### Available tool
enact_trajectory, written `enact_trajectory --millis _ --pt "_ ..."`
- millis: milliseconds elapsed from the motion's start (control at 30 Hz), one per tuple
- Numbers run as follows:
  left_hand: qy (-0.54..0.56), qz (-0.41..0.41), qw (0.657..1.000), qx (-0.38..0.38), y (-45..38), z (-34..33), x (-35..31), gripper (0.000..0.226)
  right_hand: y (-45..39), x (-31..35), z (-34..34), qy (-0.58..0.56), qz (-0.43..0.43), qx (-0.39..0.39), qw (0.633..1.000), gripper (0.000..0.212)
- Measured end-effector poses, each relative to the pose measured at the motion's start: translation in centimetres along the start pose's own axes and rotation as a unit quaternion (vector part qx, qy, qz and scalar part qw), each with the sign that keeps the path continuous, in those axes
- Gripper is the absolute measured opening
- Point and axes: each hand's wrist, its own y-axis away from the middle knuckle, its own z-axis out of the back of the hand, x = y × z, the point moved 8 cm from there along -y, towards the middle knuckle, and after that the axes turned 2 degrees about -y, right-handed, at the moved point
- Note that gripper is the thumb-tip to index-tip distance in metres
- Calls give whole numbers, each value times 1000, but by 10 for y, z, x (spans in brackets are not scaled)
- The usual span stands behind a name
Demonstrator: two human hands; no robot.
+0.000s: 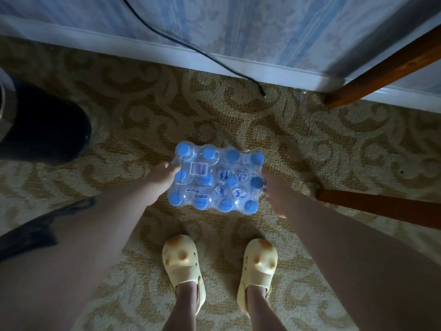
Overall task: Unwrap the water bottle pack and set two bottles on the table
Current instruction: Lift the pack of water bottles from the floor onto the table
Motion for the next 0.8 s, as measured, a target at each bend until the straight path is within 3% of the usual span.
enact_trajectory --millis 167,300,467,533,633,800 --pt "33 41 999 -8 -13 0 8 65 -17 -5 -3 -2 -11 4 1000 73" --pt "73 56 996 -12 -22 -5 14 47 -22 -15 -1 -23 -10 11 1000 80" --pt "105 59 992 -26 -25 0 20 55 -25 -26 8 66 -43 -15 997 104" --pt "91 60 994 -20 -24 2 20 57 -27 -27 10 74 -44 -24 996 98" --pt "67 61 996 -2 -25 2 20 61 -28 -23 5 61 -25 -23 998 56" --pt "37 32 999 -8 -24 2 23 70 -33 -30 0 -52 -26 -27 998 58"
